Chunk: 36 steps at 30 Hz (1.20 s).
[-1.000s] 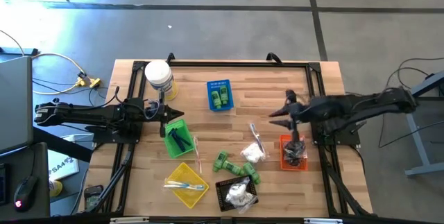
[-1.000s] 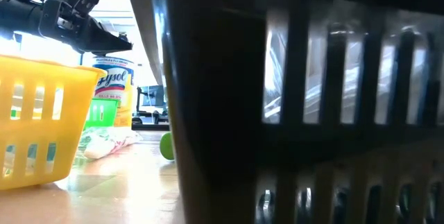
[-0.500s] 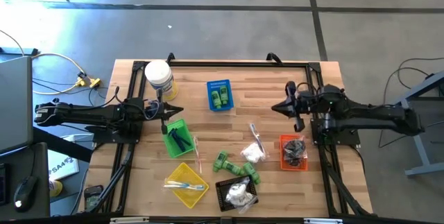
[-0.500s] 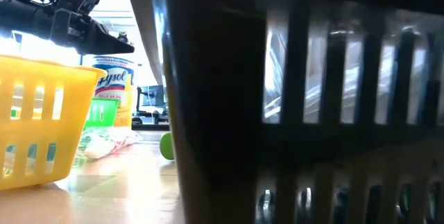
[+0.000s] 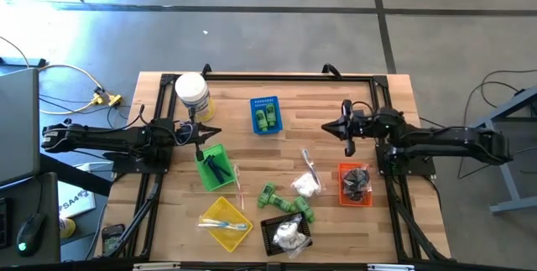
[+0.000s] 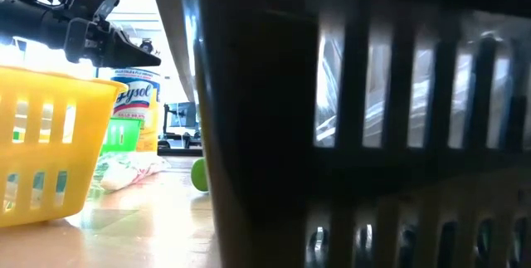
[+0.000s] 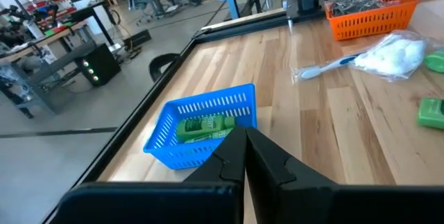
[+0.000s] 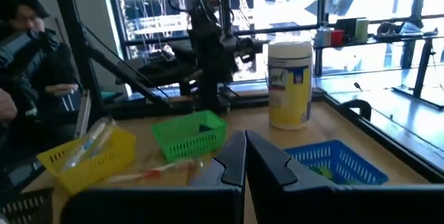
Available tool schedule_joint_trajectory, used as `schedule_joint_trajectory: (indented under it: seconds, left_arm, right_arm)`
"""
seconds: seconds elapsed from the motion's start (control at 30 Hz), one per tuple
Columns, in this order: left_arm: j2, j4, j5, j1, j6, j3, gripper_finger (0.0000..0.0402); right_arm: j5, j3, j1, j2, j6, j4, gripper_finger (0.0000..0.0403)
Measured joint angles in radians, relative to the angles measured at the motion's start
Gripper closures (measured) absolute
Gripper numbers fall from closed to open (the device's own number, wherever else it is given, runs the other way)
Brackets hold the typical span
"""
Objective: Pick & Place Travel size toiletries
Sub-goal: Put the shampoo bottle into the blue bin
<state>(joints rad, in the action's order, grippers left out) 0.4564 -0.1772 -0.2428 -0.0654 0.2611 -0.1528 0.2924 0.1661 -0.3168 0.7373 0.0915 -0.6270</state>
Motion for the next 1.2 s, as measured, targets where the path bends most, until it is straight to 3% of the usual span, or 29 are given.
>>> schedule_joint_trajectory:
  seconds: [0.33, 0.73, 0.93, 1.07, 1.2]
  left_arm:
    - [0.000, 0.000, 0.001, 0.000, -0.033, 0.000, 0.0398]
    - [-0.001, -0.018, 0.003, 0.000, -0.033, 0.000, 0.0398]
    - [0.000, -0.017, 0.005, 0.000, -0.034, 0.000, 0.0398]
    - [0.000, -0.048, 0.005, 0.000, -0.034, 0.000, 0.0398]
    - [-0.001, -0.063, 0.005, 0.000, -0.034, 0.000, 0.0398]
  right_arm:
    - [-0.002, 0.000, 0.000, 0.125, -0.034, -0.085, 0.0401]
    - [-0.006, 0.000, 0.007, 0.152, -0.009, -0.119, 0.0401]
    - [-0.109, 0.004, 0.044, 0.193, -0.036, -0.115, 0.0401]
    - [-0.114, 0.116, 0.100, 0.285, -0.045, 0.035, 0.0401]
    - [-0.160, 0.302, 0.193, 0.436, -0.159, 0.269, 0.0401]
